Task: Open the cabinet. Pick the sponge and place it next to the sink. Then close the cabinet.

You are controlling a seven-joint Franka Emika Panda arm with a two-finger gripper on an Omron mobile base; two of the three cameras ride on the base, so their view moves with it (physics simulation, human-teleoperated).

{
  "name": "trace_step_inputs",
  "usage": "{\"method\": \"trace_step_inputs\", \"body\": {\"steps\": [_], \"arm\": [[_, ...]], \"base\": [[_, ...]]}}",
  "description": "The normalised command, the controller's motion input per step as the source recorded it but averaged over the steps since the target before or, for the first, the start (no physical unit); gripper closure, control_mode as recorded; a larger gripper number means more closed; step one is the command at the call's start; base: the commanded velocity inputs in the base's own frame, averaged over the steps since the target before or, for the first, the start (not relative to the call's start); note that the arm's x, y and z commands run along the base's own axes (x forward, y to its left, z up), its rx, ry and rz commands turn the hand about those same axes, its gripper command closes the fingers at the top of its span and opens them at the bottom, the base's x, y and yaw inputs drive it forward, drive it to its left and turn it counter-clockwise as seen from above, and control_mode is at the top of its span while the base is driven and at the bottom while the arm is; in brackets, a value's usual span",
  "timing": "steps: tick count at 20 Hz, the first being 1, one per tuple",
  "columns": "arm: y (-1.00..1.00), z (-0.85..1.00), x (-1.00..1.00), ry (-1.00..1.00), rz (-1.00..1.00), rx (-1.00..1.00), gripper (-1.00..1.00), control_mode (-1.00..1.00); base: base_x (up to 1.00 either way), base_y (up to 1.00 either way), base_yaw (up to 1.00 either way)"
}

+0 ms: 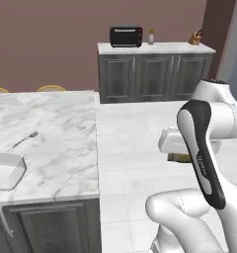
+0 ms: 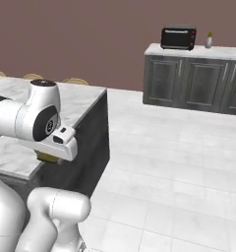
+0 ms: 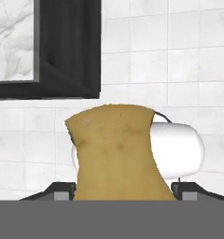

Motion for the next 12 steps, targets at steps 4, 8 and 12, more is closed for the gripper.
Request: {"method": "trace_step_inputs", "body": {"steps": [4,8,12], "arm": [[0.0,0.0,0.0,0.0,0.0,0.0,1.0,1.0],[0.0,0.0,0.0,0.0,0.0,0.0,1.0,1.0],[0.0,0.0,0.0,0.0,0.0,0.0,1.0,1.0]], "base": [[0.18,1.0,-0.1],[-0.19,1.0,-0.07],[-0.7,1.0,0.0]]}}
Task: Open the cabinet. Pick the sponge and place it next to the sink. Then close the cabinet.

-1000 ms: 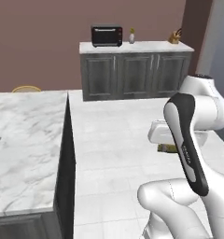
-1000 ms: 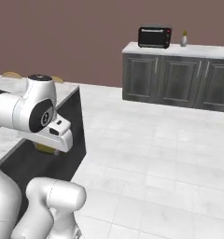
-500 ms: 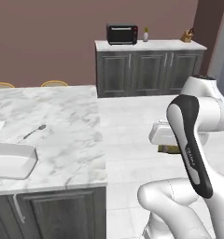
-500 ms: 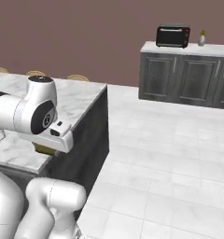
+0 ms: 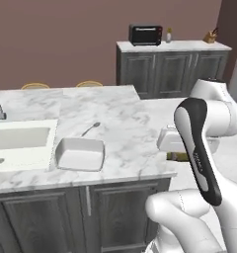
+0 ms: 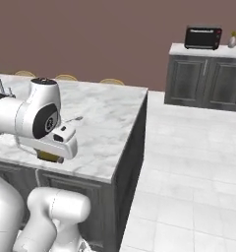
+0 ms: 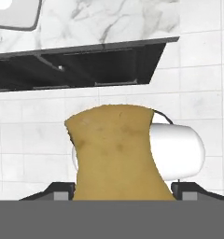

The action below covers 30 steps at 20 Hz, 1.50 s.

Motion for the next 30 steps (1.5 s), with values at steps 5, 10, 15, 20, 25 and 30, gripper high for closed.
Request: {"method": "trace_step_inputs", "body": {"steps": [5,10,15,20,25,30], "arm": [[0.0,0.0,0.0,0.0,0.0,0.0,1.0,1.0],[0.0,0.0,0.0,0.0,0.0,0.0,1.0,1.0],[0.0,0.0,0.0,0.0,0.0,0.0,1.0,1.0],[0.0,0.0,0.0,0.0,0.0,0.0,1.0,1.0],[0.0,0.0,0.0,0.0,0.0,0.0,1.0,1.0],[0.0,0.0,0.0,0.0,0.0,0.0,1.0,1.0]], "base": [[-0.46,1.0,-0.01],[-0.03,1.0,-0.08],[0.36,1.0,-0.12],[0.13,1.0,-0.07],[0.4,1.0,-0.08],[0.89,1.0,-0.15]]}}
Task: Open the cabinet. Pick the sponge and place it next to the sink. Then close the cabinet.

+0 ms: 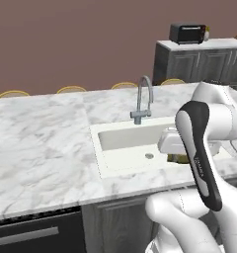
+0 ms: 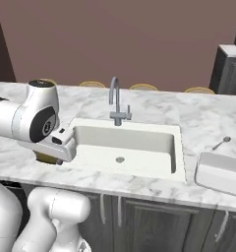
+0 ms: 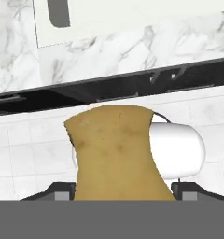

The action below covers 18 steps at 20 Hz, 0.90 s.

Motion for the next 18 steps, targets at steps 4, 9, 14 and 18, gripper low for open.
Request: {"method": "trace_step_inputs", "body": {"steps": [4,9,14,18], "arm": [[0.0,0.0,0.0,0.0,0.0,0.0,1.0,1.0],[0.0,0.0,0.0,0.0,0.0,0.0,1.0,1.0],[0.0,0.0,0.0,0.0,0.0,0.0,1.0,1.0],[0.0,0.0,0.0,0.0,0.0,0.0,1.0,1.0]], "base": [[0.92,1.0,-0.15],[0.24,0.94,-0.03],[0.0,0.01,0.0],[0.0,0.0,0.0]]}}
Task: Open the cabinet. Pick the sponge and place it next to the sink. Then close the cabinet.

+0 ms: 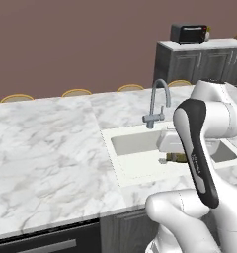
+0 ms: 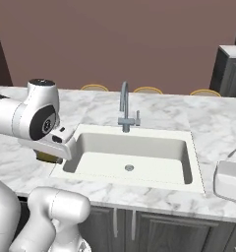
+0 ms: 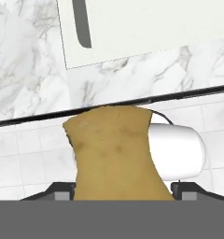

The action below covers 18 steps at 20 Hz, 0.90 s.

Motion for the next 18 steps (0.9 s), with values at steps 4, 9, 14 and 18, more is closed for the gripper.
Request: {"method": "trace_step_inputs", "body": {"steps": [4,9,14,18], "arm": [[0.0,0.0,0.0,0.0,0.0,0.0,1.0,1.0],[0.71,0.0,0.51,0.06,0.0,-0.04,1.0,-1.0],[0.96,0.0,0.99,0.16,-0.03,-0.13,1.0,-1.0],[0.01,-0.02,0.6,0.14,0.09,0.0,1.0,-1.0]], "base": [[0.0,0.0,0.0],[0.0,0.0,0.0],[0.0,0.0,0.0],[0.0,0.0,0.0]]}}
